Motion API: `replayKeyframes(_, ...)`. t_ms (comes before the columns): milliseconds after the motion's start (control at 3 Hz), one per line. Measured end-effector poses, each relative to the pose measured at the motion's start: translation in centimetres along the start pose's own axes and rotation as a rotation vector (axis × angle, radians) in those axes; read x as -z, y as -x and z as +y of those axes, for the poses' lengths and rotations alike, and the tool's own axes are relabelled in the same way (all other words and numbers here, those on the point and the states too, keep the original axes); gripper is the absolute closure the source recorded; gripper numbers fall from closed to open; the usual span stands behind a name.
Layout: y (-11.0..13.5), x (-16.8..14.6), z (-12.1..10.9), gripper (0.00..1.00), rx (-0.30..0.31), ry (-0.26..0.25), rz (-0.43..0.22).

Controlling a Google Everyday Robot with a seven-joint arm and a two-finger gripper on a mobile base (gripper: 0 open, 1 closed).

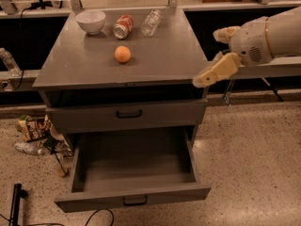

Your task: Place orange into middle drawer

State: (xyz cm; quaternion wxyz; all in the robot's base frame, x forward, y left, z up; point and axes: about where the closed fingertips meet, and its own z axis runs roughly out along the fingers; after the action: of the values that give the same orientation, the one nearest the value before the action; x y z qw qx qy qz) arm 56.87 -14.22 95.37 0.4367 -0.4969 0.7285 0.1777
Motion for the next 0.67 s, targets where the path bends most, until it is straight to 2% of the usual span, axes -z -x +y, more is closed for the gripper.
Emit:
replayKeyframes(333,3.43,-2.32,-2.42,0.00,0.007,-0.020,-0.152)
replayKeyframes(667,3.68,-2.91,-2.59,0.00,0.012,-0.018,-0.161)
